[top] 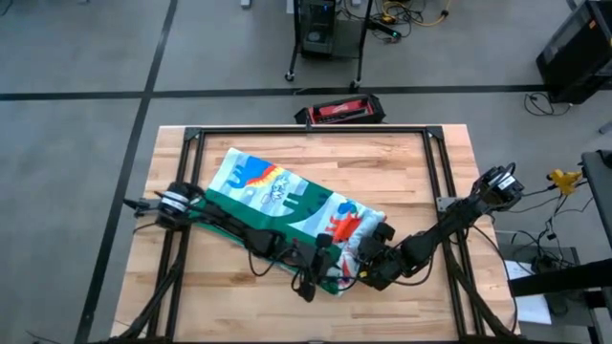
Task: Roll towel
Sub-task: Roll the green towel
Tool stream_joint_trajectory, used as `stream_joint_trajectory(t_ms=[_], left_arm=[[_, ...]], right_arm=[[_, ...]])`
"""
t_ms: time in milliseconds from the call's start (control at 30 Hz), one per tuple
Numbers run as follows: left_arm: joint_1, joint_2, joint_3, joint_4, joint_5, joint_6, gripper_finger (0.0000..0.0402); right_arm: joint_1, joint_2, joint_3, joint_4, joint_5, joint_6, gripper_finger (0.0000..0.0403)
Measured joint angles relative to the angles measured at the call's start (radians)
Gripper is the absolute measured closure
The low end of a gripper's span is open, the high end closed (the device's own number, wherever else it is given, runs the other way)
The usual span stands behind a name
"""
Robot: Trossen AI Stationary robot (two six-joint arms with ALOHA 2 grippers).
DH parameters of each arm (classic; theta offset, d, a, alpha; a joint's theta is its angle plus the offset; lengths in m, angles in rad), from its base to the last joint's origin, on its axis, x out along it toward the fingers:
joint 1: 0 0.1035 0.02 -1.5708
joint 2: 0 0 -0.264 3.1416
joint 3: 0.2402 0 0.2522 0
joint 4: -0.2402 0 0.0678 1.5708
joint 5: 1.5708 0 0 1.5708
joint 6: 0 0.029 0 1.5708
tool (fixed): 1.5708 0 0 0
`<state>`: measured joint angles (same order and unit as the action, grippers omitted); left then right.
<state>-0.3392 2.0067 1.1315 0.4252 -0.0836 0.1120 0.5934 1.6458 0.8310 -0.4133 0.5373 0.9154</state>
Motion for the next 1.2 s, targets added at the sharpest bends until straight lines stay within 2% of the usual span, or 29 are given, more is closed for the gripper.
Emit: stream_joint_trajectory(t_ms=[67,233,300,533,800,1200], left_arm=[[0.0,-0.004,-0.007,0.01,-0.025,0.005,0.0283],[0.017,0.029,-0.004,0.185,-0.047,0.056,0.0283],[0.029,0.051,-0.007,0.202,-0.044,0.07,0.0283],[0.049,0.14,-0.005,0.359,0.055,0.045,0.0283],[0.06,0.152,-0.004,0.274,0.06,0.036,0.0283],[0.066,0.151,-0.012,0.23,0.06,0.027,0.0283]], right_arm=[[0.0,0.0,0.0,0.0,0.0,0.0,0.0101],[0.0,0.0,-0.001,-0.001,-0.004,-0.001,0.0105],[0.0,0.0,-0.001,-0.001,-0.004,0.002,0.0108],[0.0,0.0,-0.001,0.0,-0.002,0.012,0.0104],[0.0,-0.012,0.01,-0.01,0.004,-0.022,0.0099],[-0.026,-0.225,0.029,-0.264,0.09,0.013,0.0108]])
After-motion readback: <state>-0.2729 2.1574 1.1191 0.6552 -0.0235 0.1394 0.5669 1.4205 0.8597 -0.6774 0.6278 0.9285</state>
